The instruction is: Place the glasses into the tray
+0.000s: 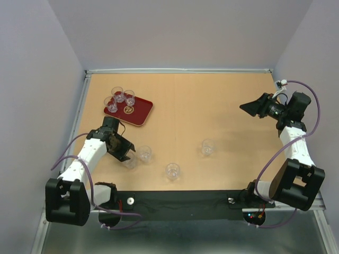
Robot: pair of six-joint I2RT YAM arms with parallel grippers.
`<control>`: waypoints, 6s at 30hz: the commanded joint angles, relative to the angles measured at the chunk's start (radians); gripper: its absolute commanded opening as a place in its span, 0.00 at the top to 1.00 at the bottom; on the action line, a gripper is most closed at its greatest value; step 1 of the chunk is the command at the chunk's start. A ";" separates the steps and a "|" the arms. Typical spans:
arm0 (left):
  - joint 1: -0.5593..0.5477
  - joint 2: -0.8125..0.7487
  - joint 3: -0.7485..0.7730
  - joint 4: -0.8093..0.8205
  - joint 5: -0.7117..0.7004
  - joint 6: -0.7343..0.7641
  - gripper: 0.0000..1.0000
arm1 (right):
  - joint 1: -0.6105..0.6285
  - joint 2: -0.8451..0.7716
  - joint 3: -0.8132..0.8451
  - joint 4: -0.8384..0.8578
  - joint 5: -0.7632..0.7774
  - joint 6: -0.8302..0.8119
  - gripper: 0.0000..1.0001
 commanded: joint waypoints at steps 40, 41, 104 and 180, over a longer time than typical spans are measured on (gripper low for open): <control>-0.031 0.494 0.693 0.242 -0.175 0.931 1.00 | -0.009 0.008 0.003 0.017 -0.003 -0.014 0.34; -0.034 0.513 0.713 0.240 -0.184 0.946 1.00 | -0.007 0.010 0.003 0.017 0.000 -0.016 0.34; -0.034 -0.312 0.215 0.618 -0.286 0.948 0.08 | 0.042 0.043 0.025 -0.112 -0.094 -0.196 0.33; -0.324 0.014 0.078 1.098 0.244 0.314 0.13 | 0.913 0.304 0.578 -0.617 1.035 -0.444 1.00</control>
